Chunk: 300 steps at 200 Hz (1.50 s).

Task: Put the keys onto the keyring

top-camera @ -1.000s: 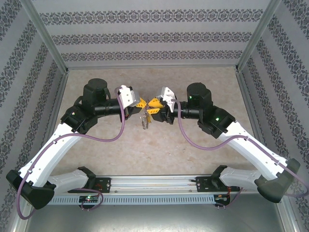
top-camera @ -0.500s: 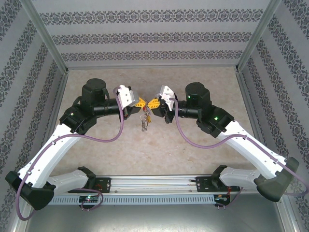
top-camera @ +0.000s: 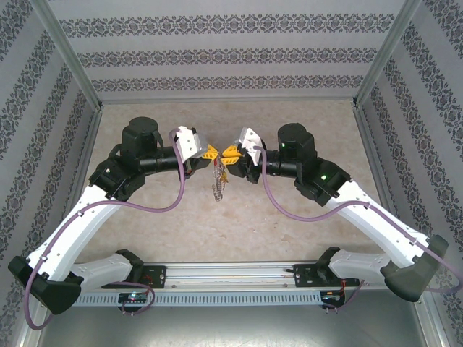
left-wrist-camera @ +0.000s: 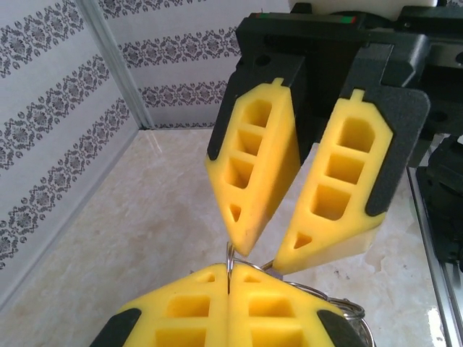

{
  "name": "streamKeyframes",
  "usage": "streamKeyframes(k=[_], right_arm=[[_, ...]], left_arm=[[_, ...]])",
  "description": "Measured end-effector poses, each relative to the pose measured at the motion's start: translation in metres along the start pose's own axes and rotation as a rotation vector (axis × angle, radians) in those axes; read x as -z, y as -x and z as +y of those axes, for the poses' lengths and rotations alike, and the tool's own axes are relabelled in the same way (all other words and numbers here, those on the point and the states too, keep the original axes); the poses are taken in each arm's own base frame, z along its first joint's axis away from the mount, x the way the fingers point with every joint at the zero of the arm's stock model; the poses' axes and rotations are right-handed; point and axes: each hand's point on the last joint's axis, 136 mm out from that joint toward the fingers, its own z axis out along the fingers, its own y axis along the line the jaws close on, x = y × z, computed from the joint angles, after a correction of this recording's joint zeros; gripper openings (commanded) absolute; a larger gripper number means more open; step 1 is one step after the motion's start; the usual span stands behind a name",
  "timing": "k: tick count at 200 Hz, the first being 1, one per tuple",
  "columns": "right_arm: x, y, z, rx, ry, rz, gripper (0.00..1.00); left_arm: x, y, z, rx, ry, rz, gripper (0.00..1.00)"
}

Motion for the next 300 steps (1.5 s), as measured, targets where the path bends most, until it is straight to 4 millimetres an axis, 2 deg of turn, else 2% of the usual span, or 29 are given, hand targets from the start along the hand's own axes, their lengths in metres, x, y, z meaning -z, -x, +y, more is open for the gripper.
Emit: streamKeyframes(k=[53, 113, 136, 176, 238, 300], right_arm=[[0.004, 0.007, -0.002, -0.015, -0.02, -0.025, 0.3], [-0.013, 0.0, 0.002, -0.054, 0.01, -0.005, 0.31], [-0.014, -0.001, 0.002, -0.057, 0.009, -0.002, 0.27], [-0.014, -0.003, 0.002, -0.061, 0.009, 0.006, 0.26], [-0.011, -0.005, 0.003, -0.044, 0.005, 0.009, 0.07], [-0.011, -0.007, 0.003, -0.039, 0.004, 0.011, 0.07]], left_arm=[[0.0, 0.0, 0.001, 0.0, 0.002, 0.0, 0.0], [0.0, -0.001, 0.001, 0.001, 0.002, 0.001, 0.0], [0.0, -0.001, 0.0, 0.001, 0.002, 0.001, 0.0], [0.003, 0.002, 0.001, 0.008, 0.008, -0.01, 0.0], [0.005, 0.003, 0.002, 0.031, 0.005, -0.02, 0.0], [0.004, 0.003, 0.003, 0.055, 0.005, -0.03, 0.0]])
